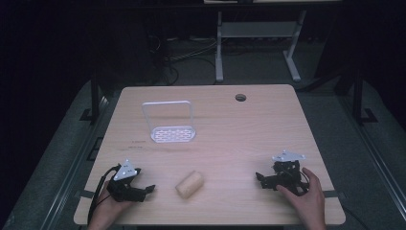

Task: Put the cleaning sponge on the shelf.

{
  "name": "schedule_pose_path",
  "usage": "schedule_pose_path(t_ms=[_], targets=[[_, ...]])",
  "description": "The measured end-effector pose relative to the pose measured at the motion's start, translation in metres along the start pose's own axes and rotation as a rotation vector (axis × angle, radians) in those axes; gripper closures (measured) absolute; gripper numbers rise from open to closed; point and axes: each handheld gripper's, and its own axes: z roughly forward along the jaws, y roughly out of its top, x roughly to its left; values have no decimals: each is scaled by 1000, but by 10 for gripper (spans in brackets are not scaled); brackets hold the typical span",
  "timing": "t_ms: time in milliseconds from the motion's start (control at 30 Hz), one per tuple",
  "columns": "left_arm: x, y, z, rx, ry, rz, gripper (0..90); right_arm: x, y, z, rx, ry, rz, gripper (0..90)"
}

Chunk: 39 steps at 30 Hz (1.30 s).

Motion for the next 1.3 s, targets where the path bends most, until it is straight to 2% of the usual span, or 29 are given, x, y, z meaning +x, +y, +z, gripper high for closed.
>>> schedule_pose_path(t_ms=[433,533,833,1300], targets=[[3,1,-1,13,-2,-1,137,0,0,0,-3,-4,4,0],[3,3,-4,12,5,-12,137,0,0,0,-3,-4,5,0],[2,12,-11,9,3,-16,139,0,0,0,-1,-4,5,0],[-8,32,-21,-5,-10,-30,140,1,0,0,-1,-3,6,0]])
